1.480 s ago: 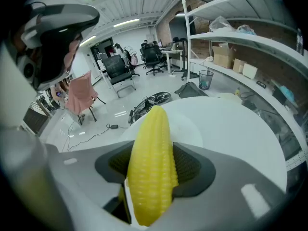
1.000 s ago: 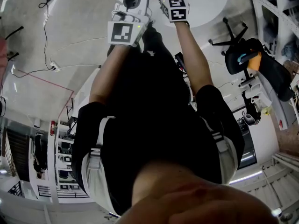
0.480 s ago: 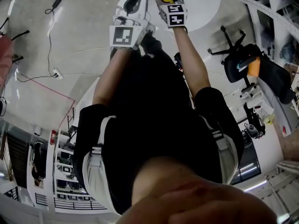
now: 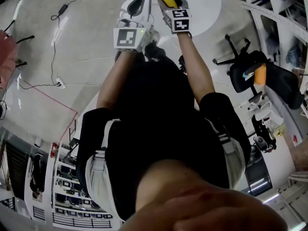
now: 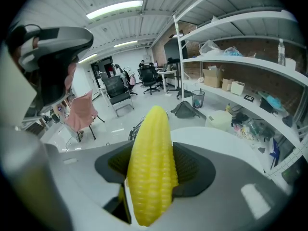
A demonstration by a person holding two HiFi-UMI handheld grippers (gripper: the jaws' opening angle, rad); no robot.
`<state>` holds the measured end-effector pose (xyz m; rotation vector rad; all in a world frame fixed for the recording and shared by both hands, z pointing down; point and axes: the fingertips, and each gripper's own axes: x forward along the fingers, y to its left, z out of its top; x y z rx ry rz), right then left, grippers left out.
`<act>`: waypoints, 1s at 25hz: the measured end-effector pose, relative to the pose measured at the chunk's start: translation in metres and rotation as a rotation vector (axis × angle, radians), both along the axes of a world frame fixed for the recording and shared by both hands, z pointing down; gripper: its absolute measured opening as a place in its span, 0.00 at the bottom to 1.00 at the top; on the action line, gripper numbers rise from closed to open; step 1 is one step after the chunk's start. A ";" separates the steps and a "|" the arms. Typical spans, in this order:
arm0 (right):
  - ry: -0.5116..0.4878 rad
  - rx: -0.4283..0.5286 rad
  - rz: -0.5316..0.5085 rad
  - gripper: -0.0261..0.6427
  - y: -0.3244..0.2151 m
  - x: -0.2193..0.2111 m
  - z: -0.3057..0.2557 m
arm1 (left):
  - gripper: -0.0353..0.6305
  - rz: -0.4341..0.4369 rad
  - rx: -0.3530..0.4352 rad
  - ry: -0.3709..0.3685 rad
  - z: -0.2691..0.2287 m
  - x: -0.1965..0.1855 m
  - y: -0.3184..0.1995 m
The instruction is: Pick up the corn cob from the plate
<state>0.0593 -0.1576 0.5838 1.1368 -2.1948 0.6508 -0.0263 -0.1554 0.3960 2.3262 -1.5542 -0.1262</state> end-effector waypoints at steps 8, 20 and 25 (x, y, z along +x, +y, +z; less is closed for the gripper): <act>-0.050 0.052 0.017 0.41 0.008 0.002 -0.037 | 0.06 -0.006 0.035 -0.006 -0.017 0.003 0.010; -0.124 0.148 0.033 0.41 0.029 0.007 -0.098 | 0.06 -0.011 0.100 -0.011 -0.049 0.010 0.035; -0.145 0.197 0.037 0.41 0.037 0.015 -0.123 | 0.06 -0.015 0.121 -0.018 -0.062 0.017 0.049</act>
